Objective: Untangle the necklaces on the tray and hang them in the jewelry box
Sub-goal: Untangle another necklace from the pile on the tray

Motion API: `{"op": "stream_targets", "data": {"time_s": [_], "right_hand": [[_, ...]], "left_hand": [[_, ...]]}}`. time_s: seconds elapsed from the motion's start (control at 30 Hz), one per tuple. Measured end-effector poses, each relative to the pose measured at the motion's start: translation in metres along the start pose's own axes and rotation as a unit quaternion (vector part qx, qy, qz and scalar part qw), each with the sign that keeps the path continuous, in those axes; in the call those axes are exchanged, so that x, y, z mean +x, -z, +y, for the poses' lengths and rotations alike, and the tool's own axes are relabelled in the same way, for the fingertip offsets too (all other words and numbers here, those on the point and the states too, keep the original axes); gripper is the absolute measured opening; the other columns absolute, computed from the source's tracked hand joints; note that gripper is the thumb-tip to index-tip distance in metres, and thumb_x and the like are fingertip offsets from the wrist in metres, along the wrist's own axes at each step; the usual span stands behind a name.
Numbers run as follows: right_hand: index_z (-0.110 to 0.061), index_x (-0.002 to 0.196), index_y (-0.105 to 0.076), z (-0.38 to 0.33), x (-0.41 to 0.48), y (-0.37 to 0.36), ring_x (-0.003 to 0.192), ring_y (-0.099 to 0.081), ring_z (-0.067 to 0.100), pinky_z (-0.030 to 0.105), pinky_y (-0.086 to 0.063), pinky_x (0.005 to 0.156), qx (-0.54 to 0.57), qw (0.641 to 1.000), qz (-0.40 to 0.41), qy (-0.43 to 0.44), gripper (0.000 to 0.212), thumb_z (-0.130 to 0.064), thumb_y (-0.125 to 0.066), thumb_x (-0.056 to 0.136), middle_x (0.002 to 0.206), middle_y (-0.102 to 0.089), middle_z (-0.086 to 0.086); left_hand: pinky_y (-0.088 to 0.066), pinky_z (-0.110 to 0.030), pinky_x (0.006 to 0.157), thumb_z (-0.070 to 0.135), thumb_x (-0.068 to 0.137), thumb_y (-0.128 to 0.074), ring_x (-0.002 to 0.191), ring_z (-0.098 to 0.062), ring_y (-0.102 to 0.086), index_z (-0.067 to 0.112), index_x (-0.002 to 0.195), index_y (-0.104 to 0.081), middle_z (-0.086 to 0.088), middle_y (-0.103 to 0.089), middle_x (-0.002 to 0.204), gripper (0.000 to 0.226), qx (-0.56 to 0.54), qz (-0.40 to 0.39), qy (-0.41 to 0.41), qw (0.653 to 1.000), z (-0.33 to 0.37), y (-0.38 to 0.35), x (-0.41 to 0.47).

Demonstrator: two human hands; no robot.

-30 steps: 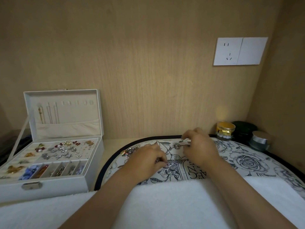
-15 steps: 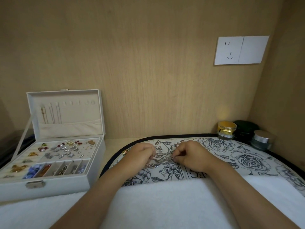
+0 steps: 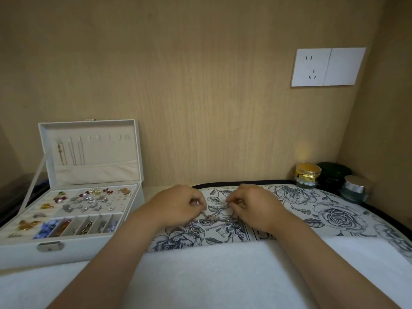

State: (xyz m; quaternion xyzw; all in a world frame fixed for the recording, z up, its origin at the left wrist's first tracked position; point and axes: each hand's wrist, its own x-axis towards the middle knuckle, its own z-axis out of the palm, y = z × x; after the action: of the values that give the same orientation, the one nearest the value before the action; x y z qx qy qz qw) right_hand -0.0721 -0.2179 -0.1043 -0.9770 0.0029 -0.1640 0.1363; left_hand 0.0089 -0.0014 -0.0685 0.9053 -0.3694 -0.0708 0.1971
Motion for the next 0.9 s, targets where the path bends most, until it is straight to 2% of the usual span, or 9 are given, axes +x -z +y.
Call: {"op": "stream_targets", "data": {"time_s": [0.07,0.13,0.27,0.33,0.4,0.53,0.63,0.73,0.9], "right_hand": [[-0.034,0.122,-0.067,-0.003,0.004,-0.009,0.111,-0.051,0.013,0.035,-0.048,0.091,0.011,0.999,-0.002,0.034,0.027,-0.029,-0.057,0.098,0.115,-0.061,-0.009],[-0.035,0.128,-0.065,-0.003,0.008,-0.018,0.114,-0.05,0.017,0.037,-0.047,0.094,0.004,0.998,-0.022,0.055,0.032,-0.03,-0.059,0.098,0.12,-0.062,-0.005],[-0.031,0.105,-0.075,-0.002,0.01,-0.02,0.106,-0.054,0.015,0.035,-0.047,0.094,0.025,0.998,-0.025,0.054,0.015,-0.033,-0.067,0.092,0.106,-0.065,-0.006],[-0.026,0.093,-0.074,-0.001,0.01,-0.019,0.102,-0.054,0.014,0.032,-0.046,0.091,0.015,0.999,-0.021,0.042,0.007,-0.029,-0.067,0.091,0.1,-0.064,-0.006],[-0.024,0.087,-0.067,-0.001,0.008,-0.018,0.097,-0.053,0.013,0.029,-0.045,0.086,0.036,0.999,-0.024,0.023,0.011,-0.02,-0.06,0.094,0.094,-0.06,-0.007],[-0.02,0.089,-0.052,0.0,0.005,-0.014,0.076,-0.062,0.01,0.023,-0.046,0.066,0.174,0.983,0.01,-0.065,0.017,-0.015,-0.042,0.102,0.086,-0.064,-0.006],[-0.019,0.095,-0.045,-0.005,0.005,-0.012,0.058,-0.063,0.004,0.02,-0.045,0.058,0.276,0.954,0.035,-0.115,0.019,-0.026,-0.032,0.108,0.081,-0.073,-0.002],[-0.014,0.1,-0.042,-0.01,0.005,-0.009,0.056,-0.065,0.017,0.025,-0.049,0.055,0.374,0.916,0.036,-0.142,0.021,-0.029,-0.029,0.109,0.08,-0.076,0.004],[-0.022,0.096,-0.04,-0.011,0.002,-0.009,0.053,-0.059,0.007,0.031,-0.05,0.064,0.313,0.944,-0.007,-0.107,0.021,-0.033,-0.028,0.109,0.082,-0.076,-0.004]], "left_hand": [[-0.053,-0.029,0.073,0.037,0.088,-0.063,0.079,-0.006,-0.065,0.036,0.092,-0.07,0.016,-0.067,0.081,0.008,0.04,0.022,-0.012,0.999,-0.003,-0.008,0.002],[-0.049,-0.026,0.071,0.049,0.082,-0.069,0.078,-0.003,-0.062,0.033,0.088,-0.068,0.017,-0.066,0.082,0.016,0.072,0.017,-0.003,0.997,-0.004,-0.015,0.002],[-0.048,-0.024,0.07,0.052,0.08,-0.071,0.077,0.001,-0.06,0.035,0.088,-0.067,0.018,-0.066,0.082,0.02,0.095,0.004,-0.002,0.995,-0.006,-0.017,0.004],[-0.045,-0.023,0.067,0.046,0.083,-0.071,0.078,0.002,-0.059,0.037,0.091,-0.068,0.019,-0.066,0.083,0.012,0.098,0.006,-0.014,0.995,-0.007,-0.016,0.005],[-0.043,-0.022,0.066,0.041,0.087,-0.068,0.08,0.001,-0.058,0.035,0.091,-0.068,0.018,-0.065,0.084,0.007,0.088,0.022,-0.022,0.996,-0.009,-0.017,0.006],[-0.05,-0.03,0.079,0.031,0.096,-0.06,0.087,-0.012,-0.064,0.03,0.09,-0.064,0.011,-0.068,0.09,0.007,-0.066,0.039,-0.002,0.997,-0.011,-0.022,0.01],[-0.047,-0.027,0.071,0.026,0.101,-0.053,0.074,-0.006,-0.064,0.02,0.095,-0.06,0.006,-0.073,0.085,0.011,-0.201,0.049,0.019,0.978,-0.005,-0.024,0.01],[-0.047,-0.025,0.063,0.02,0.103,-0.048,0.063,-0.011,-0.059,0.013,0.094,-0.056,0.003,-0.064,0.073,0.013,-0.331,0.046,0.036,0.942,0.001,-0.024,0.01],[-0.039,-0.025,0.049,0.023,0.103,-0.048,0.052,-0.013,-0.051,0.012,0.095,-0.056,-0.001,-0.061,0.072,0.016,-0.419,0.024,0.049,0.906,0.003,-0.021,0.009]]}}
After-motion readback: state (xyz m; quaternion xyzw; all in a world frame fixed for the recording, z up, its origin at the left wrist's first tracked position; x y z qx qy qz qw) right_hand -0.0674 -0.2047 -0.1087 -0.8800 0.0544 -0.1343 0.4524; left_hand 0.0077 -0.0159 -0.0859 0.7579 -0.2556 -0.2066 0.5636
